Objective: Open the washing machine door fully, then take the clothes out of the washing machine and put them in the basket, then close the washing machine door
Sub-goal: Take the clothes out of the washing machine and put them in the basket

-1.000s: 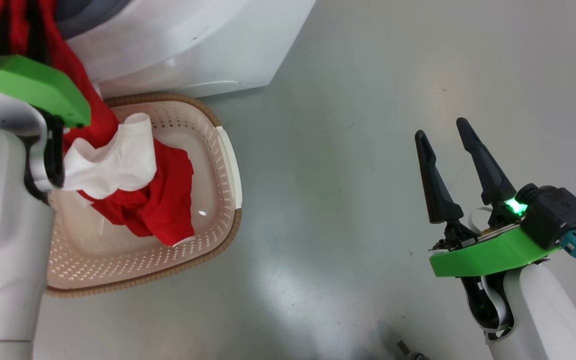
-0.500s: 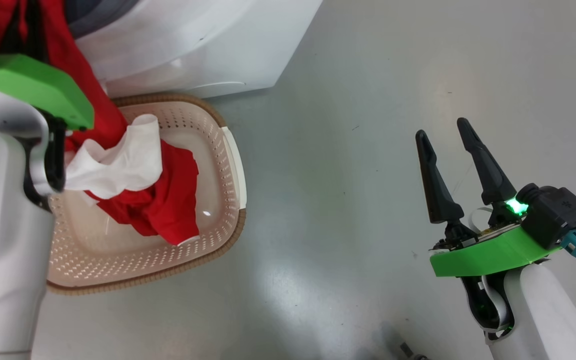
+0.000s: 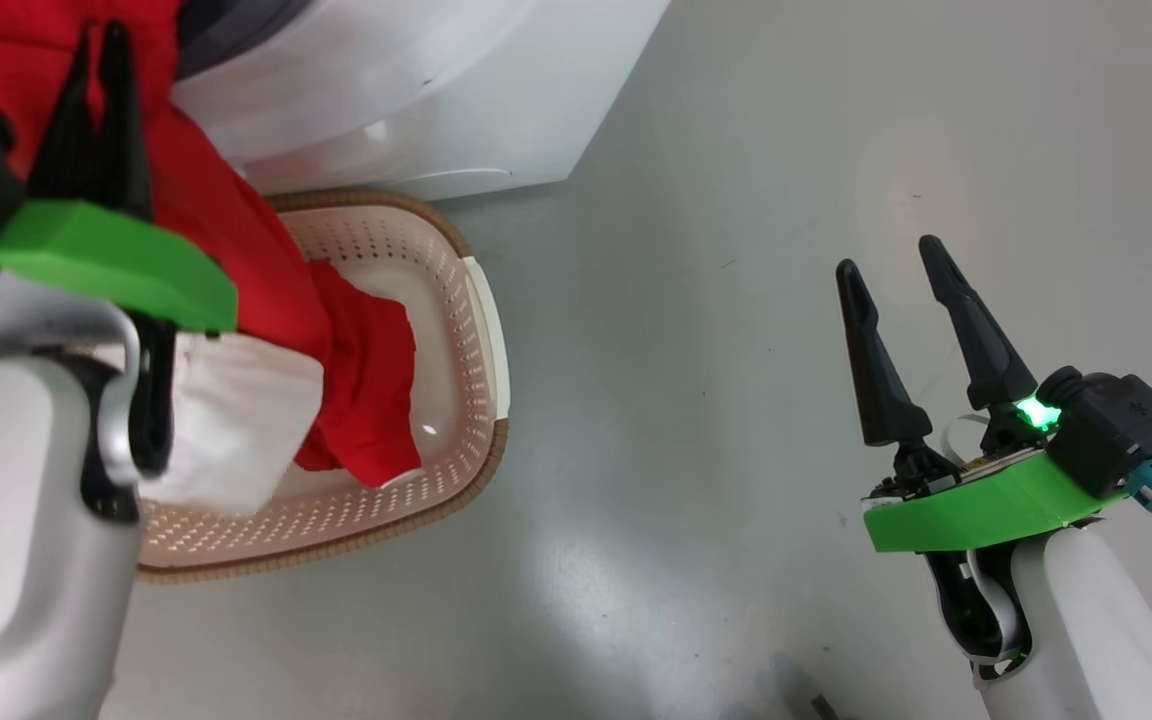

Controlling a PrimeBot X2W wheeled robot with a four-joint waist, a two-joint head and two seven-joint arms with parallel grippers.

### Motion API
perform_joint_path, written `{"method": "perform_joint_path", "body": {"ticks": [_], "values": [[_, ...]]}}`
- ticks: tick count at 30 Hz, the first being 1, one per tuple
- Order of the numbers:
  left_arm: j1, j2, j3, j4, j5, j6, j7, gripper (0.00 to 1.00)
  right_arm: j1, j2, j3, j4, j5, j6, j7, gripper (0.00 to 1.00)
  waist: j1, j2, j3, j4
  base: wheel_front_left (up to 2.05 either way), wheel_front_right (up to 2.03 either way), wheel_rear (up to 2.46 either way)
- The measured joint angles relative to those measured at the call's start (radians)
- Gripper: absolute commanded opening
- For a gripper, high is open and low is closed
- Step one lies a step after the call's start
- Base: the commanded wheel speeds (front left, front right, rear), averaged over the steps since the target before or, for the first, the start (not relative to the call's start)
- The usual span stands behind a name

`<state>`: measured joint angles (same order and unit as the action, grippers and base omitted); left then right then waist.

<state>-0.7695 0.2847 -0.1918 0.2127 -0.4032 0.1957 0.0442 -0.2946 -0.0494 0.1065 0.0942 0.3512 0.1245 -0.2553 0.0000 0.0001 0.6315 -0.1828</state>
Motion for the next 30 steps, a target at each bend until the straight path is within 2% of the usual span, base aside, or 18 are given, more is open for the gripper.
{"method": "perform_joint_path", "body": {"ticks": [8, 16, 30], "values": [[0.121, 0.021, -0.005, -0.202, 0.005, 0.045, 0.046, 0.00, 0.004, 0.000, -0.007, -0.001, -0.001, 0.000, 0.000, 1.00, 0.0000, 0.0000, -0.013, 0.018, 0.00, 0.00, 0.00], [0.211, 0.023, -0.014, -0.339, 0.007, 0.079, 0.079, 0.00, 0.005, 0.000, -0.012, -0.002, -0.002, 0.000, 0.000, 1.00, 0.0000, 0.0000, -0.024, 0.033, 0.00, 0.00, 0.00], [0.348, 0.022, -0.051, -0.467, 0.007, 0.120, 0.131, 0.00, 0.011, 0.000, -0.022, -0.006, -0.009, 0.000, 0.000, 1.00, -0.0001, -0.0001, -0.028, 0.048, 0.00, 0.00, 0.00]]}}
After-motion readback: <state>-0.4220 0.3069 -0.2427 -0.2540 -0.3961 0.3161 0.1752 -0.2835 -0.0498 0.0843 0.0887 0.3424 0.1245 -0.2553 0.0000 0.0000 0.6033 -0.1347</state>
